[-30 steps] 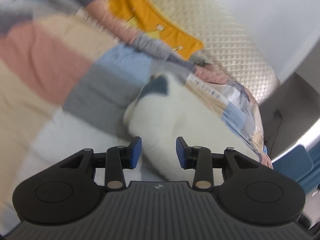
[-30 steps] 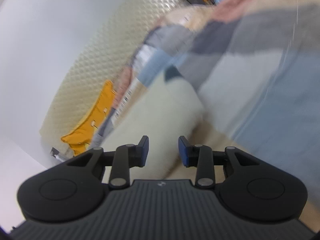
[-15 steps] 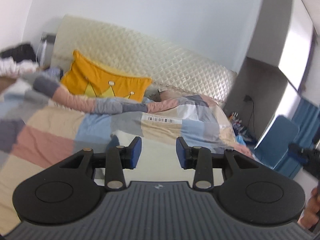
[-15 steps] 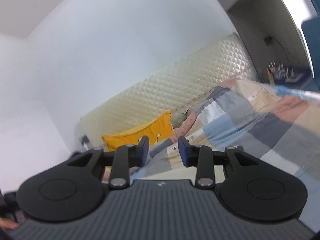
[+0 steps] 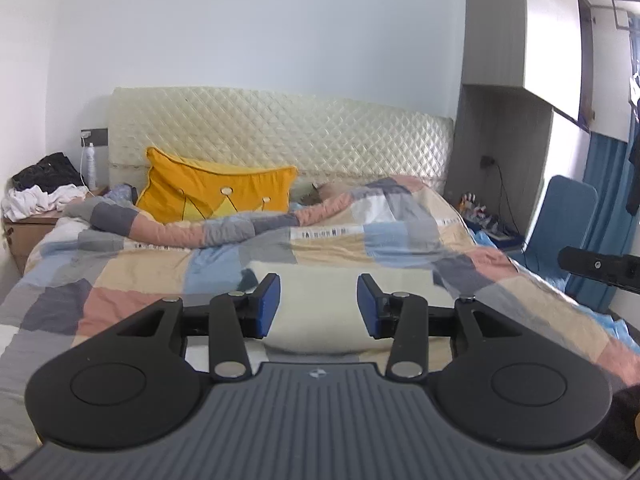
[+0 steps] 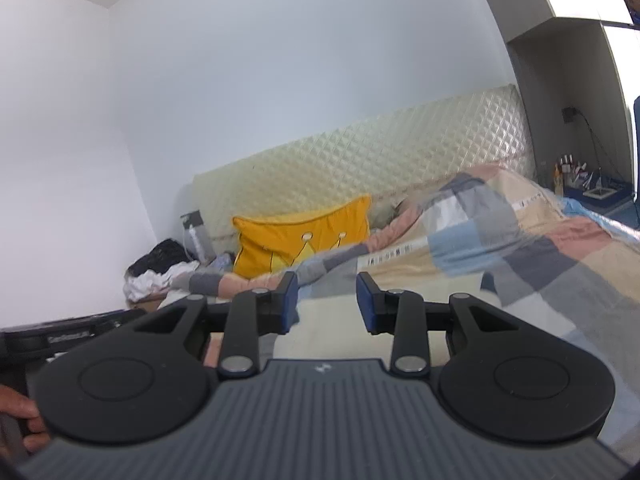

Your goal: Fold large clothes

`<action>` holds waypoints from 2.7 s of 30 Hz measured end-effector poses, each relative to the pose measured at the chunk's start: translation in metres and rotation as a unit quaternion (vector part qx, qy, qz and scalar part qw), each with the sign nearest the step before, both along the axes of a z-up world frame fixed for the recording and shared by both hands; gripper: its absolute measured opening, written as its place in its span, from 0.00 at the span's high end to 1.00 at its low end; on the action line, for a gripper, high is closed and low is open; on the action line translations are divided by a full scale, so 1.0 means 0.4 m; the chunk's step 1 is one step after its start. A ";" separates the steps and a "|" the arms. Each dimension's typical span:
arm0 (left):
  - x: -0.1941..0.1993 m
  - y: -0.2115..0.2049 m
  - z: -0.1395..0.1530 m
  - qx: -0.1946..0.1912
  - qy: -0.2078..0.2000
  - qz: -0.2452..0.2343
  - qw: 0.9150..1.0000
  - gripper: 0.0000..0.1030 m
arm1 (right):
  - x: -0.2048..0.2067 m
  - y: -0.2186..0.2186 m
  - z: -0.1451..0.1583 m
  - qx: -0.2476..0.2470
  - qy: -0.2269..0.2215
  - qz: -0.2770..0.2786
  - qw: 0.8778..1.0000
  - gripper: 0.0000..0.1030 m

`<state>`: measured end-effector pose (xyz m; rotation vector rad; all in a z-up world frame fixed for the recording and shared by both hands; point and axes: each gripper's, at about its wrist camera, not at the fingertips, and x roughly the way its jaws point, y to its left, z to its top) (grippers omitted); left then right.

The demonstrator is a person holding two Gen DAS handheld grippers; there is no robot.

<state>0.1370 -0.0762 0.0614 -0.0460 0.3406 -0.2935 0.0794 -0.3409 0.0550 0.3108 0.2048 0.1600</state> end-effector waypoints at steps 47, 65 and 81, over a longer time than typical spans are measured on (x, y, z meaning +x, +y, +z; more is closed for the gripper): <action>0.012 -0.051 -0.276 0.025 0.049 -0.015 0.998 0.38 | -0.050 0.085 -0.300 -0.105 0.061 -0.057 0.991 0.64; -0.015 -0.034 -0.290 0.011 0.048 -0.004 0.999 0.31 | -0.064 0.087 -0.303 -0.113 0.052 -0.071 0.990 0.64; -0.007 -0.029 -0.298 0.032 0.054 0.014 0.998 0.03 | -0.058 0.084 -0.304 -0.117 0.058 -0.085 0.988 0.49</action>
